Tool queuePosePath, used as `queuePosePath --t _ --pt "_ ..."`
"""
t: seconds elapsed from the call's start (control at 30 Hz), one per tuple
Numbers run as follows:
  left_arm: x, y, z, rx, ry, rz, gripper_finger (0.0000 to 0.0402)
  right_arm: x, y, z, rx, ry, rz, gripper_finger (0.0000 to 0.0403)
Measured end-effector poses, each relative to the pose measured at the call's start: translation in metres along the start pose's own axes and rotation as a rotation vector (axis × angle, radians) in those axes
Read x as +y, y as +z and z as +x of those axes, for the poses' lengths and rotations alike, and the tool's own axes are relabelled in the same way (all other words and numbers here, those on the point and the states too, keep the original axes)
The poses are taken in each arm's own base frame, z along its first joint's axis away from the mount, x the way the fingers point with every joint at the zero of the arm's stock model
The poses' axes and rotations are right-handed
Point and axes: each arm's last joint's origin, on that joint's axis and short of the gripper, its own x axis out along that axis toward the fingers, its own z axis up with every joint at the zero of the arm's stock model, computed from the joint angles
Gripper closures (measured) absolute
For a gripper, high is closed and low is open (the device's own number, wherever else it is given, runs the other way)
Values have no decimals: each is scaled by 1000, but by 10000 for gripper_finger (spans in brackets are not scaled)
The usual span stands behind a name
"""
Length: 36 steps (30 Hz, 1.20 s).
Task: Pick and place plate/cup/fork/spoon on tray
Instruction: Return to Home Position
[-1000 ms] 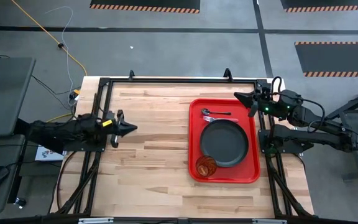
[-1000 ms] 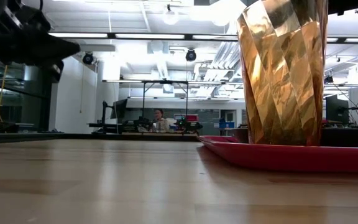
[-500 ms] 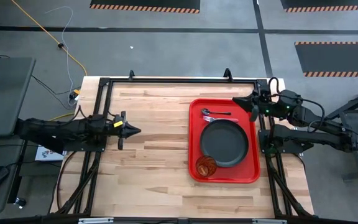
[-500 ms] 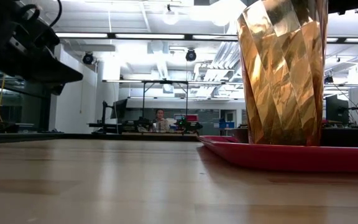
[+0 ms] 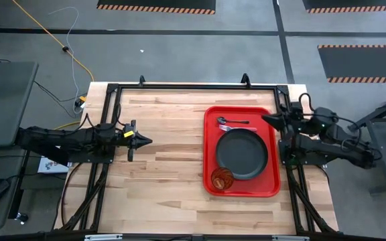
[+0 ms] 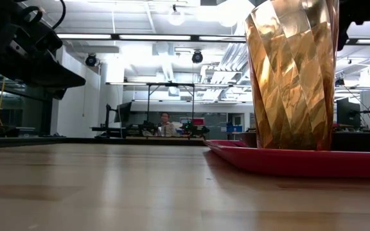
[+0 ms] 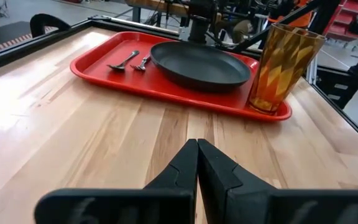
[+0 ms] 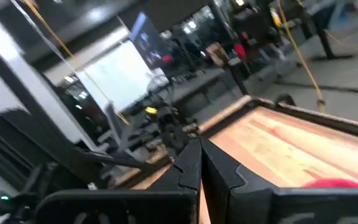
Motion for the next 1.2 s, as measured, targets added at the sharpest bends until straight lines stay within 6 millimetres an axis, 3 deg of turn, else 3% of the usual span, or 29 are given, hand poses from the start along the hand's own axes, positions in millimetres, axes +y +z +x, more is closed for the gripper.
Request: queuePosePath --t 0.13,0.53,0.9,1.2 --pt "0 0 0 0 0 0 402 -6 -14 -3 -102 81 1 403" --pt "0 0 0 0 0 0 402 -26 -73 15 -185 187 98 403" --pt "0 0 0 -1 0 0 402 -29 -93 17 -35 77 -230 403" --pt "0 0 0 -1 0 0 402 -33 -107 16 139 135 -316 403"
